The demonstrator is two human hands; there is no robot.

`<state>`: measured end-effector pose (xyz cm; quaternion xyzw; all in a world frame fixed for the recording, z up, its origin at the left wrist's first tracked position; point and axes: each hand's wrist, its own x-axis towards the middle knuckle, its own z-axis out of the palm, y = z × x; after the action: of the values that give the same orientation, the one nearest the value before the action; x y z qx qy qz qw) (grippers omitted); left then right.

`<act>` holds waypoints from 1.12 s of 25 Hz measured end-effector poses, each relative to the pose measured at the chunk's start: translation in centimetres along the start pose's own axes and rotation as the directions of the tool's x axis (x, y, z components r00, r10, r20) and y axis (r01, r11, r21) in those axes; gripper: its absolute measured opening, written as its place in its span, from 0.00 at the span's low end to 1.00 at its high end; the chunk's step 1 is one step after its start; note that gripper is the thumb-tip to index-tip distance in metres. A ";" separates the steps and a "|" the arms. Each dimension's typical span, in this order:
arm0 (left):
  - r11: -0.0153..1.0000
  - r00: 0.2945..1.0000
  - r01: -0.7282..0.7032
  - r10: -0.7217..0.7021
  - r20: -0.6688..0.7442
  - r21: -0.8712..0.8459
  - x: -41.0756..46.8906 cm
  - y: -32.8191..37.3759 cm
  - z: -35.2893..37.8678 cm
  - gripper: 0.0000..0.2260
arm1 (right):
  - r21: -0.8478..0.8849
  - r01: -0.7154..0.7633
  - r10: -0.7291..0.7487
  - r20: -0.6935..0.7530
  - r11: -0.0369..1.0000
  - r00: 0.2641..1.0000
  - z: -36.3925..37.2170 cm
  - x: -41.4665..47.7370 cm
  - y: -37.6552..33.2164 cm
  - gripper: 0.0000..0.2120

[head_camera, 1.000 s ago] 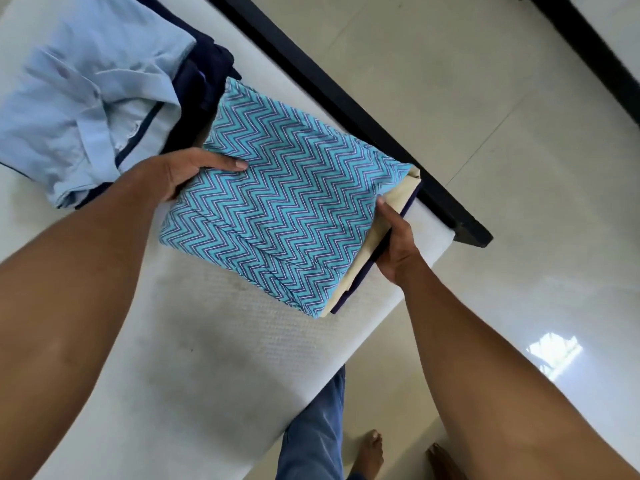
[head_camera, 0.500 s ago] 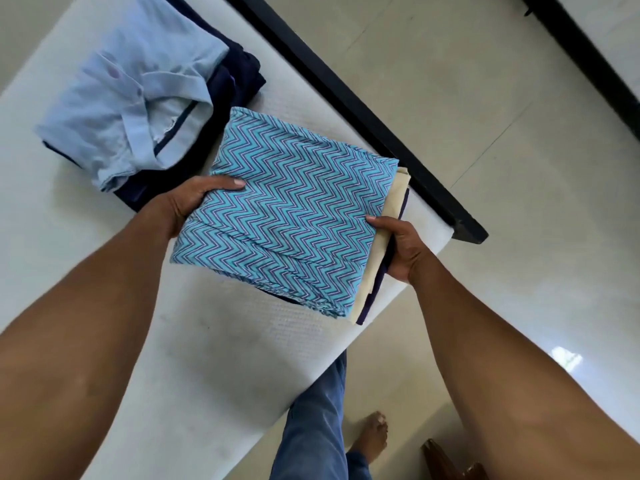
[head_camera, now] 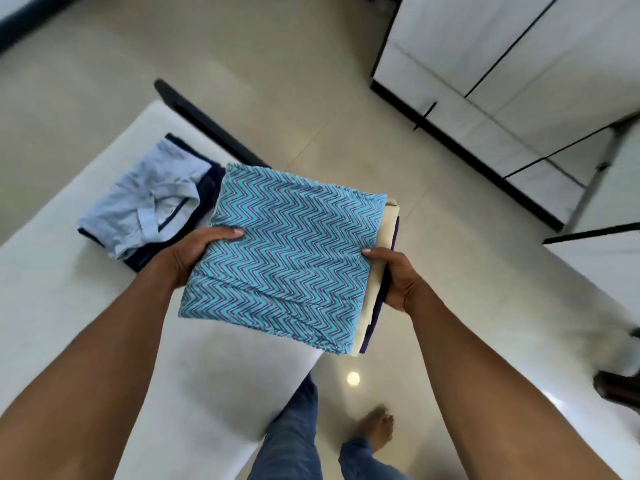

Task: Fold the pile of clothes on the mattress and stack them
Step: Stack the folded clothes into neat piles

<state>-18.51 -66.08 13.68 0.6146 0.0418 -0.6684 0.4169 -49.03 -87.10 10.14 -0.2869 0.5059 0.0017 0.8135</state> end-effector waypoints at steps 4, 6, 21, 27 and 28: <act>0.994 0.999 -0.042 0.039 0.036 0.105 -3.7 1.5 9.0 0.27 | 0.030 0.064 -0.063 -0.033 0.997 0.997 -5.7 -8.3 -1.4 0.27; 0.982 0.999 -0.035 0.027 0.046 0.187 -5.1 1.6 14.1 0.25 | 0.053 0.086 -0.084 -0.051 0.995 0.995 -9.3 -12.1 -1.4 0.26; 0.830 0.929 -0.292 0.127 0.348 0.476 -3.9 3.7 69.7 0.19 | 0.297 0.519 -0.381 -0.416 0.802 0.826 -49.4 -42.4 -7.1 0.23; 0.651 0.889 -0.392 0.087 0.450 0.650 1.0 8.5 90.1 0.16 | 0.384 0.678 -0.395 -0.594 0.626 0.701 -61.2 -45.7 -10.5 0.23; 0.629 0.883 -0.400 0.072 0.463 0.666 2.3 9.5 93.4 0.16 | 0.397 0.694 -0.389 -0.613 0.601 0.688 -63.1 -45.7 -11.6 0.22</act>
<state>-85.93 -126.48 38.50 0.5828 -0.4029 -0.6727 0.2134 -119.82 -113.19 32.75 -0.1482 0.5415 -0.4834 0.6716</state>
